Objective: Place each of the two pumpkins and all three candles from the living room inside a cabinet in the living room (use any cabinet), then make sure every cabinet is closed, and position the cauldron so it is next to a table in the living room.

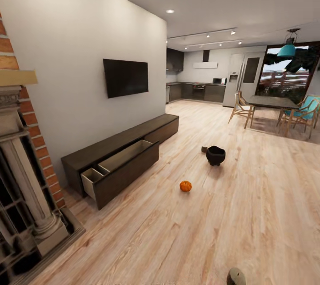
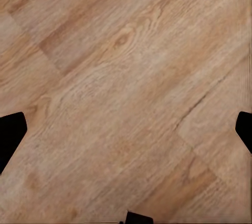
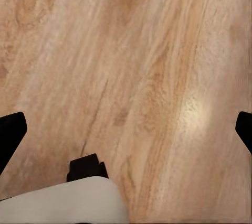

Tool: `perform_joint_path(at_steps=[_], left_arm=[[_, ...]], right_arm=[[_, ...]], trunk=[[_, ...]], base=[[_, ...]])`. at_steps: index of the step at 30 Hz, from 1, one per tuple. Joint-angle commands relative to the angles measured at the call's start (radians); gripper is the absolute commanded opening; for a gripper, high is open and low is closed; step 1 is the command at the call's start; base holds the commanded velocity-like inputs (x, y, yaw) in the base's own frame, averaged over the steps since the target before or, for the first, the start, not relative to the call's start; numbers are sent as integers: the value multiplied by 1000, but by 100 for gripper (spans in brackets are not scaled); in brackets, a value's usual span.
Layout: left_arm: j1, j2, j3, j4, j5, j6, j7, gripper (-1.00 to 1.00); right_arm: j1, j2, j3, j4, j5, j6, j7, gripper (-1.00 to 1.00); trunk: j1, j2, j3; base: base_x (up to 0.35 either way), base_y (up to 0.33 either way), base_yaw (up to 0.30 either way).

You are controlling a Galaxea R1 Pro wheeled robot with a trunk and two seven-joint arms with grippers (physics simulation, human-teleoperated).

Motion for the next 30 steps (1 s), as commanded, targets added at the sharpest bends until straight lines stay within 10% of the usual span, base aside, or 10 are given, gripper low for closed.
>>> perform_joint_path(at_steps=[1,30], left_arm=[[-2,1,-9,-5,0,-6,10,100],[-2,3,-14,-3,-6,2,11,100]], right_arm=[[0,0,8,-1,-7,-1,-5,100],[0,2,7,-1,-9,-1,-5,100]], trunk=[[0,-1,-1],[0,-1,-1]], base=[[-275,5,-300],[-92,39,-258]])
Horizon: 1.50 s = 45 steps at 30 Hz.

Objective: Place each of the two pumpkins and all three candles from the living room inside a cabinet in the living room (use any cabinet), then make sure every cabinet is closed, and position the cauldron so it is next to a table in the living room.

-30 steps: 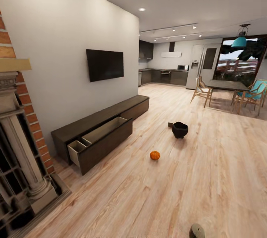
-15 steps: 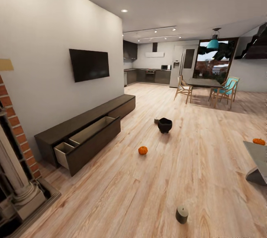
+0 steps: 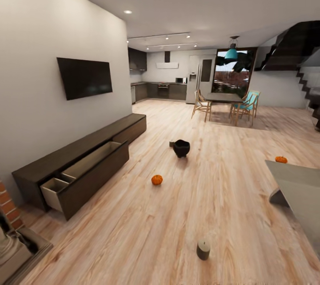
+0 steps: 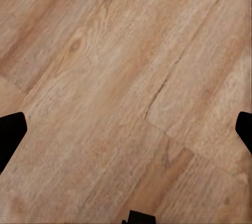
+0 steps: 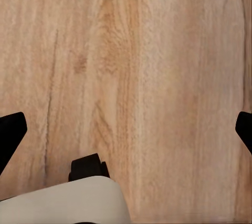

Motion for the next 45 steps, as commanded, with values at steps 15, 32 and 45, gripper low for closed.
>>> perform_joint_path(at_steps=[15,32,45], left_arm=[[-2,-16,7,37,6,64,93,100],[-538,-186,-11,118,-2,602,-60,100],[-539,-176,-20,66,-61,469,-61,100]], right_arm=[[-1,18,-12,-67,-37,54,-45,100],[-635,186,-15,-1,38,379,-95,100],[-637,176,-12,30,40,354,-85,100]], trunk=[[0,-1,-1],[0,-1,-1],[11,-22,-10]], base=[[86,75,-83],[0,0,0],[0,0,0]])
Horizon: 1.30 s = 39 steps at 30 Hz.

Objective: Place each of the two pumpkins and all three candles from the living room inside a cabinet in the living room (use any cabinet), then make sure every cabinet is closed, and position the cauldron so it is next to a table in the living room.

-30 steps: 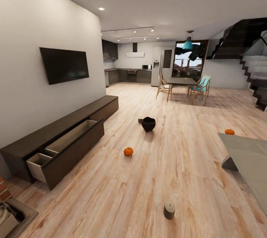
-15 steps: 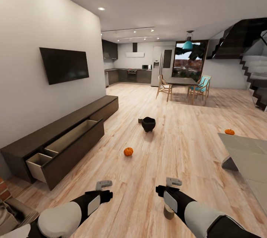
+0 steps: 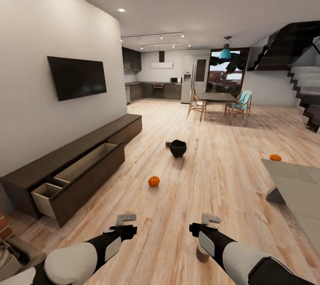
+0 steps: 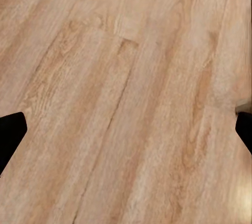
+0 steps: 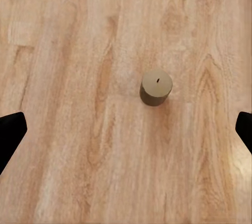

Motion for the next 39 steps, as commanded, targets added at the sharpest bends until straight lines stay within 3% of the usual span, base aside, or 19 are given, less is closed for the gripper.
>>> perform_joint_path(at_steps=[1,5,9,10,18,26,32,39], left_arm=[[-1,0,-8,-18,-14,-45,7,100],[-1,1,-8,-59,-50,-156,20,100],[-1,1,-8,-73,-60,-190,32,100],[-1,3,-8,-73,-61,-193,38,100],[-1,15,-8,-74,-64,-208,49,100],[-1,15,-9,-75,-66,-208,50,100],[-1,14,-8,-75,-94,-209,50,100],[-1,13,-8,-75,-103,-211,50,100]], right_arm=[[0,-1,8,11,-5,7,-5,100],[0,-6,6,63,-7,7,24,100],[-2,-27,-1,82,-13,33,42,100],[-2,-40,-3,83,-21,57,44,100],[-2,-61,-4,82,-30,198,48,100],[-2,-63,-4,79,-29,210,49,100],[-2,-65,-4,76,-28,204,87,100],[-2,-63,-3,76,-29,214,94,100]], trunk=[[0,-1,-1],[11,-22,-10],[27,-50,-23],[31,-57,-26],[54,-99,-45],[84,-155,-70],[107,-197,-89],[134,-246,-111]], base=[[0,0,0],[0,0,0],[0,0,0],[0,0,0],[0,0,0],[0,0,0],[0,0,0],[0,0,0]])
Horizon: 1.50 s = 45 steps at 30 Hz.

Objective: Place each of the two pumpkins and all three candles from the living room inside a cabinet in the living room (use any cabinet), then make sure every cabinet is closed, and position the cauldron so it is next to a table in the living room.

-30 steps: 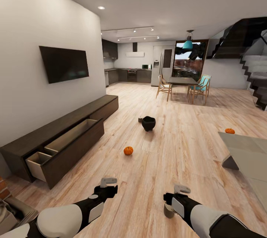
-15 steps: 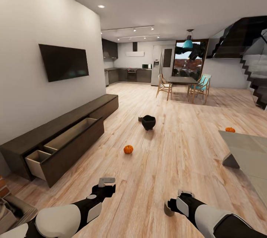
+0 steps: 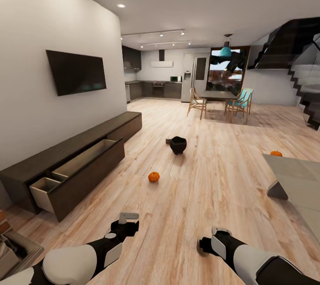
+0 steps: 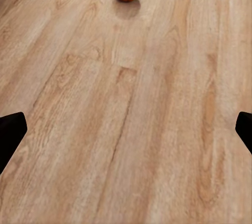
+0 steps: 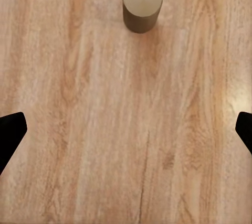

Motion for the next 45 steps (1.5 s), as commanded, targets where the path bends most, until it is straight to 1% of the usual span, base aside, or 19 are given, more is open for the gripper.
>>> perform_joint_path(at_steps=[1,3,5,7,10,11,17,23,26,30,34,38,45], left_arm=[[-1,1,-8,-4,4,-5,8,100],[-1,1,-8,-4,3,-6,9,100],[-1,1,-9,-4,3,-6,9,100],[-1,0,-8,-4,2,-6,9,100],[-1,0,-8,-4,1,-13,9,100],[-1,0,-8,-6,1,-34,9,100],[-1,0,-9,-8,0,-48,23,100],[-1,-1,-9,-8,-16,-47,31,100],[-1,-1,-9,-8,-17,-47,31,100],[-1,-2,-10,-12,-17,-47,31,100],[-1,-2,-10,-28,-17,-47,31,100],[-1,-2,-10,-30,-17,-46,31,100],[-1,-2,-10,-30,-18,-46,31,100]], right_arm=[[-1,1,9,0,-8,5,-5,100],[-1,4,12,0,-8,16,-8,100],[-1,6,14,0,-5,53,-18,100],[-1,5,13,0,-5,73,-34,100],[-1,4,13,0,-6,87,-48,100],[-1,5,15,0,-6,90,-51,100],[-1,1,14,0,-6,91,-53,100],[-1,0,13,0,-5,89,-53,100],[-1,0,12,0,-5,89,-53,100],[-1,0,9,0,-6,78,-48,100],[-1,0,8,0,-7,75,-48,100],[-1,2,7,0,-6,61,-47,100],[-1,3,8,0,-6,60,-47,100]], trunk=[[4,-8,-4],[12,-22,-11],[19,-36,-17],[27,-50,-23],[27,-50,-23],[27,-50,-23],[27,-50,-23],[27,-50,-23],[27,-50,-23],[27,-50,-23],[27,-50,-23],[42,-78,-36],[69,-127,-58]], base=[[0,0,0],[0,0,0],[0,0,0],[0,0,0],[0,0,0],[0,0,0],[200,37,0],[330,10,0],[344,1,0],[107,-4,-5],[8,0,-210],[1,0,-30],[0,0,0]])
